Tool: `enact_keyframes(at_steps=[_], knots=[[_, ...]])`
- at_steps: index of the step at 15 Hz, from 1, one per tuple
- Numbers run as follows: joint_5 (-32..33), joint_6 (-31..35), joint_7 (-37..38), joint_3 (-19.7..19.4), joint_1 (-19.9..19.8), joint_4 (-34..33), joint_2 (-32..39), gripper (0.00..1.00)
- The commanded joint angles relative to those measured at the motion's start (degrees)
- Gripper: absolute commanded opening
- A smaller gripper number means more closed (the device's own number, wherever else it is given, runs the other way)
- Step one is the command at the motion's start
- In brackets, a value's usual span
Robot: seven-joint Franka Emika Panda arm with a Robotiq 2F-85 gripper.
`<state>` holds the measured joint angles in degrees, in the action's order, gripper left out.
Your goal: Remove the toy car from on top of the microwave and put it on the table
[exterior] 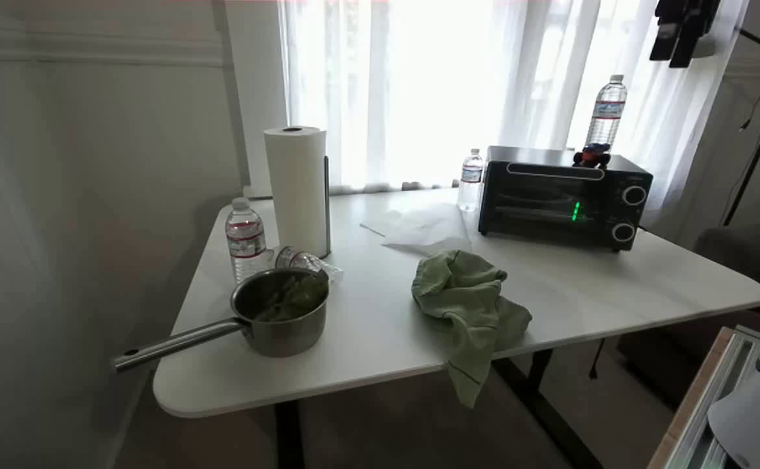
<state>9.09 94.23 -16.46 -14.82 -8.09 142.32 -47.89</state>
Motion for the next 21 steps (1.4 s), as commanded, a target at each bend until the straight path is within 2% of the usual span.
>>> enact_keyframes(at_steps=[1, 9, 11, 15, 21], knots=[[0.10, -0.14, 0.16, -0.16, 0.27, -0.19, -0.03, 1.00], [0.10, -0.14, 0.16, -0.16, 0.27, -0.22, -0.05, 1.00], [-2.86, -2.54, 5.39, 0.22, -0.42, -3.36, 4.86, 1.00], [-6.16, -2.60, 13.29, -0.23, -1.35, -9.34, 14.32, 1.00], [-6.55, -1.27, 24.33, -0.59, -6.24, -17.27, 24.50, 1.00]])
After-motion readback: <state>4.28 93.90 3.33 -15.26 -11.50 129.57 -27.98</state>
